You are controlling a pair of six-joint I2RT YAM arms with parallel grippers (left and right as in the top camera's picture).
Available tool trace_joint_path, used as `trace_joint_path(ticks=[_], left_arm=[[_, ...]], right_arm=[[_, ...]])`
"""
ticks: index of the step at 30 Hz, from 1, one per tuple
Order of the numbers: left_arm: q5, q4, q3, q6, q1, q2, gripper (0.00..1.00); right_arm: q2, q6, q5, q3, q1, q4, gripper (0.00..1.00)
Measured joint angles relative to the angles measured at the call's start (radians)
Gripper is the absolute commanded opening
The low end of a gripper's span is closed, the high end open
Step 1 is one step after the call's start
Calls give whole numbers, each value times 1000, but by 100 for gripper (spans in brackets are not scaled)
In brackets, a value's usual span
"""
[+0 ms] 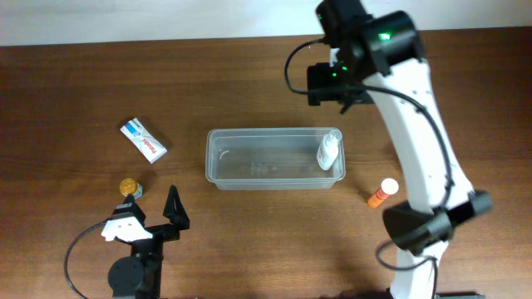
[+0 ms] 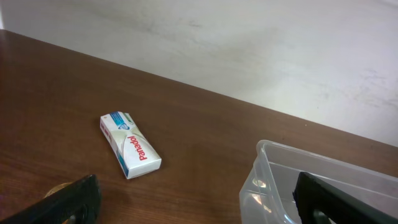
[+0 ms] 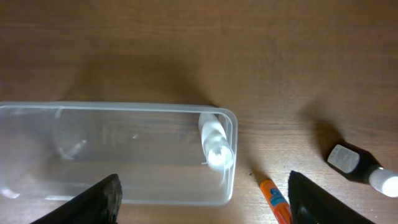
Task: Pack container
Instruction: 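Move the right gripper over the dark white-capped bottle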
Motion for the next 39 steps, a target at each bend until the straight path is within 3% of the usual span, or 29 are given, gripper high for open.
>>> trace_joint_path(ticks=[7, 16, 21, 28, 34, 39], left_arm=[[0, 0, 0, 0, 0, 0, 99], [0, 0, 0, 0, 0, 0, 100], [0, 0, 0, 0, 0, 0, 99], [0, 0, 0, 0, 0, 0, 99], [0, 0, 0, 0, 0, 0, 99], [0, 0, 0, 0, 0, 0, 99]], right_arm=[[-257, -30, -7, -57, -30, 1, 86], [-579, -32, -7, -505, -159, 0, 91], [-598, -21, -8, -753, -241, 22, 91], [-597, -14, -19, -1015, -264, 183, 91], [-600, -14, -27, -1091, -288, 252, 91], [-607, -15, -35, -1091, -410, 283, 92]])
